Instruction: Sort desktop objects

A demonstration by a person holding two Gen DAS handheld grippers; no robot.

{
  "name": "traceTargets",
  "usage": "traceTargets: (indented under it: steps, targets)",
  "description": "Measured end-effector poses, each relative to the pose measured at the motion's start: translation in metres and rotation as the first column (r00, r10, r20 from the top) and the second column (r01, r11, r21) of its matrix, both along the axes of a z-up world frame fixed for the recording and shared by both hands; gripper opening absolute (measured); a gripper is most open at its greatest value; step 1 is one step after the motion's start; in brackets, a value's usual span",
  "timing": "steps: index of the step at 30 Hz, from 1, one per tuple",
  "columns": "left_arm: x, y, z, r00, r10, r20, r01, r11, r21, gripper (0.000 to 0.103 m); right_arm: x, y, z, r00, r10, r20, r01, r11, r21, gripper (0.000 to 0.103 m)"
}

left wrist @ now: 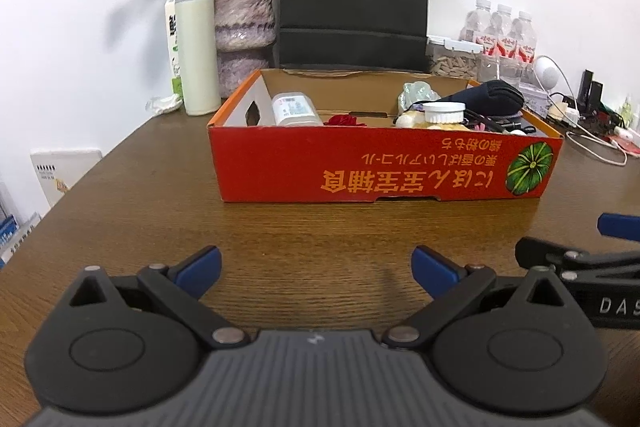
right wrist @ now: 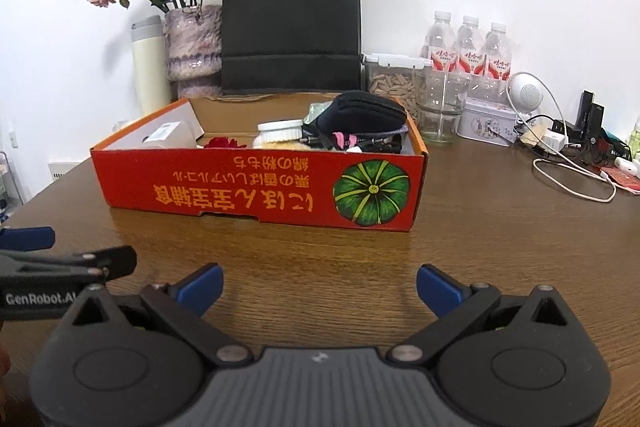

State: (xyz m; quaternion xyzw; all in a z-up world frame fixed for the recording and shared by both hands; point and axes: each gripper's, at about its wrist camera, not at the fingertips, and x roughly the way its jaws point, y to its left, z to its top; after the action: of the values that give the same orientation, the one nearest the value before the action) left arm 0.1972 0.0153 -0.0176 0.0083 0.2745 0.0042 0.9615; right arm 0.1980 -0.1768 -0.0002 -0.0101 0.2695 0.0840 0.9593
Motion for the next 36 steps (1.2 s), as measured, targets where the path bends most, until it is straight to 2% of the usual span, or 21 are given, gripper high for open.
traceTargets:
  steps: [5, 36]
  targets:
    - [-0.0011, -0.0038, -0.0015, 1.000, 0.003, 0.010, -0.004, 1.000, 0.027, 0.103, -0.0021, -0.0041, 0.0029, 1.000, -0.019, 0.024, 0.018, 1.000, 0.022, 0.103]
    - [-0.0025, -0.0024, 0.0006, 1.000, 0.006, 0.020, -0.006, 1.000, 0.009, 0.103, -0.0038, -0.0017, 0.0045, 0.999, -0.012, 0.036, 0.011, 1.000, 0.021, 0.103]
